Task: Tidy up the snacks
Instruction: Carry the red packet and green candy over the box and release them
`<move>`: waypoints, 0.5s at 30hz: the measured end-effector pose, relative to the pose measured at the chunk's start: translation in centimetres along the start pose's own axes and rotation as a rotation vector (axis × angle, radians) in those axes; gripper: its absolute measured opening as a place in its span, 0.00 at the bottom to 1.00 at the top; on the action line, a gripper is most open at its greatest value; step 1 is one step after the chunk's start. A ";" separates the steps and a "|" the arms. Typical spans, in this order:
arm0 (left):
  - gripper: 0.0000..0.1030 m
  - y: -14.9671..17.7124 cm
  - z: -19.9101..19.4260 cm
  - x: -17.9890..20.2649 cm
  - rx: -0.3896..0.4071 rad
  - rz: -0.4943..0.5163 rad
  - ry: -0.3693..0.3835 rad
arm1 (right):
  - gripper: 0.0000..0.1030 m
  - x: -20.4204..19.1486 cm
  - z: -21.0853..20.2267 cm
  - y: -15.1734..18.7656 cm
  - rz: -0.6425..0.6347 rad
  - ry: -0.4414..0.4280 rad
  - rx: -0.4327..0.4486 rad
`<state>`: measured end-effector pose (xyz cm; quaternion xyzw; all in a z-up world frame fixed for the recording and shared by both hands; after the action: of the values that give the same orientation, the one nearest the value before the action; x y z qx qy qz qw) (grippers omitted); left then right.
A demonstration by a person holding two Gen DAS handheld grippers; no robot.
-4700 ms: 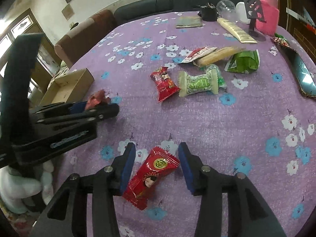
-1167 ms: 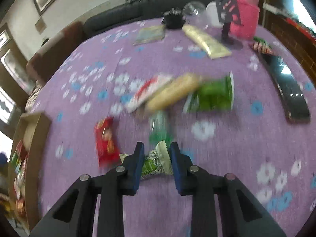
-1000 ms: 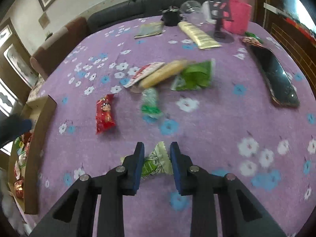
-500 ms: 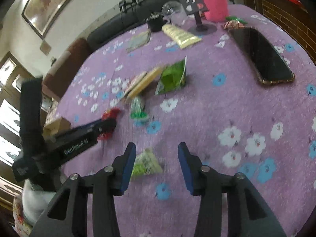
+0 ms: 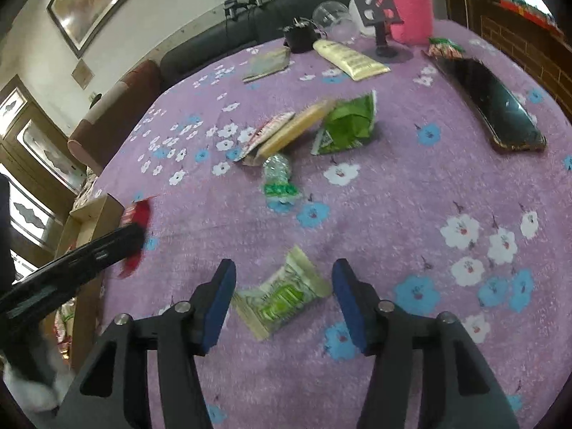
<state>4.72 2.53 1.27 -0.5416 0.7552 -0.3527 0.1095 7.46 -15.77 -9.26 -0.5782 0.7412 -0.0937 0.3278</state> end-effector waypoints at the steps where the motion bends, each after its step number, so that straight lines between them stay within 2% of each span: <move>1: 0.18 0.3 -0.9 -0.1 0.015 -0.011 0.011 | 0.41 -0.5 0.2 0.3 -0.050 0.047 0.011; 2: 0.18 0.4 -1.6 -0.3 0.026 -0.020 0.016 | 0.23 -0.8 0.3 0.6 -0.080 0.070 0.018; 3: 0.18 0.8 -2.7 -0.6 0.041 -0.028 0.020 | 0.22 -1.0 0.3 0.7 -0.098 0.083 0.028; 4: 0.18 1.2 -4.2 -1.1 0.064 -0.037 0.019 | 0.17 -1.5 0.3 1.0 -0.124 0.093 0.035; 8: 0.18 2.8 -8.7 -3.7 0.138 -0.087 -0.005 | 0.14 -2.5 -0.3 1.4 -0.151 0.073 0.048; 9: 0.19 3.3 -9.9 -4.6 0.155 -0.108 -0.017 | 0.07 -2.8 -0.6 1.5 -0.153 0.068 0.049; 12: 0.19 5.0 -12.6 -7.3 0.195 -0.166 -0.041 | 0.00 -3.9 -1.4 2.1 -0.166 0.042 0.055; 15: 0.19 7.1 -15.2 -9.9 0.238 -0.224 -0.075 | 0.00 -5.5 -2.5 2.5 -0.174 0.009 0.066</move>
<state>-5.02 18.88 5.52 -0.6183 0.6384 -0.4291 0.1611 4.60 -10.55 -6.52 -0.6290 0.6859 -0.1489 0.3342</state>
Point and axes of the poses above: each gripper's, at about its wrist camera, not at the fingertips, and z roughly the way its jaws point, x to its right, y to its underside, the point moved 7 cm from there along z, roughly the way its jaws point, and after that the axes turned 11 degrees about z, right-handed, at the moved point
